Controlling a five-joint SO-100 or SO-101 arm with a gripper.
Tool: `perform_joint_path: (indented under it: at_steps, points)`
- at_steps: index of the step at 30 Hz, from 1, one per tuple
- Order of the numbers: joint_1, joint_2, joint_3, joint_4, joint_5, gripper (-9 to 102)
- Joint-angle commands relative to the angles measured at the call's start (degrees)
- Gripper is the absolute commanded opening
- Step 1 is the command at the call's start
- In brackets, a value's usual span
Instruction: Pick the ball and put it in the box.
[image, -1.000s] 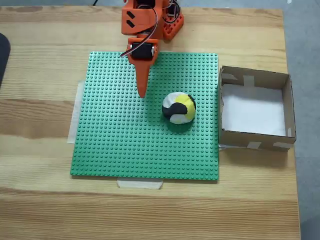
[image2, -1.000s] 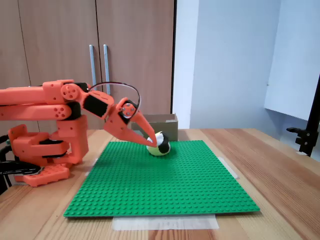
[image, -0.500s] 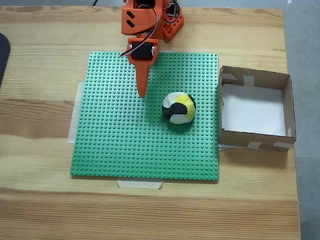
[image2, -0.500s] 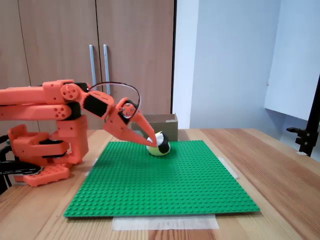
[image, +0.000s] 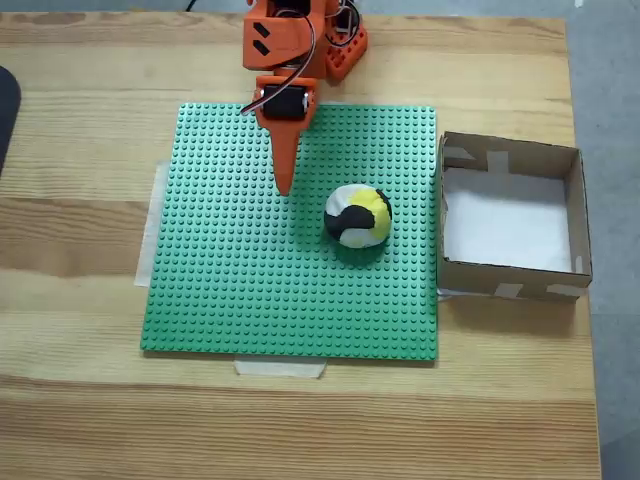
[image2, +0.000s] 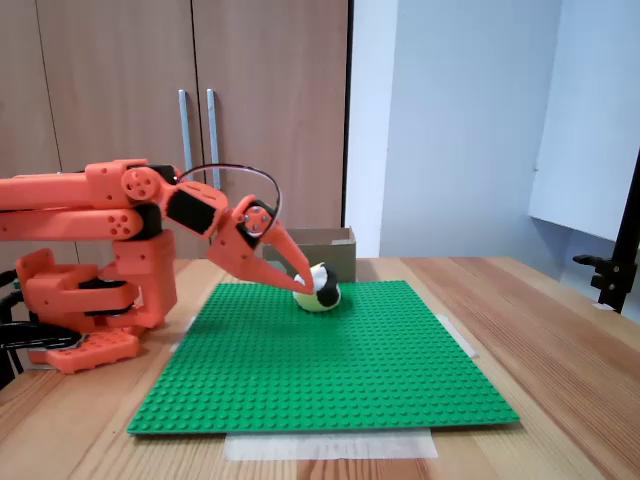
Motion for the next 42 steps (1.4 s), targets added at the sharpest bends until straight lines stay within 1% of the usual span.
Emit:
perform_joint_path:
  at_steps: [1, 42]
  points:
    - [0.2, 0.5, 3.1, -0.8, 0.5, -1]
    - [-0.4, 0.5, 3.1, -0.8, -0.3, -1]
